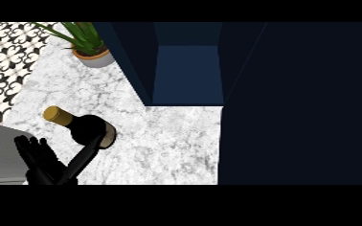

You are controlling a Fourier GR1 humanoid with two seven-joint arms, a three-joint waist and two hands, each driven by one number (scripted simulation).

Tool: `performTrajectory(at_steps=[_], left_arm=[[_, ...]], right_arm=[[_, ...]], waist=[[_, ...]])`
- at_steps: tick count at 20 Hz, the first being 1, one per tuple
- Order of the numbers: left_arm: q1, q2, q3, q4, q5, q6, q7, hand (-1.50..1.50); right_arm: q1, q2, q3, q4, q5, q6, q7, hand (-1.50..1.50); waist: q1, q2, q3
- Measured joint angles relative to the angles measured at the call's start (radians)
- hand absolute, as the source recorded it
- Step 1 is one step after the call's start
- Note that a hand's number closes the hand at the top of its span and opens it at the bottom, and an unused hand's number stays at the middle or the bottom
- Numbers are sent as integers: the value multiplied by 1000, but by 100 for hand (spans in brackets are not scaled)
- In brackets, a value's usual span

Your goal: Pick up the wine, place it into the cabinet and close the cabinet

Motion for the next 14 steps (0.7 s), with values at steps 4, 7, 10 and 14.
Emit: performTrajectory(at_steps=[4,7,10,14], left_arm=[[-23,0,40,87,56,-59,-59,-150],[-42,8,64,159,93,-112,-98,-150],[-64,4,62,201,105,-123,-120,-150],[-108,3,101,311,136,-179,-174,-150]], right_arm=[[-31,10,15,10,21,-15,13,-150],[-50,7,5,4,8,-23,30,-150],[-41,3,-1,3,6,-9,23,-150],[-32,5,-8,6,1,-3,17,-150]], waist=[[0,0,0],[0,1,0],[0,0,0],[-1,1,0]])
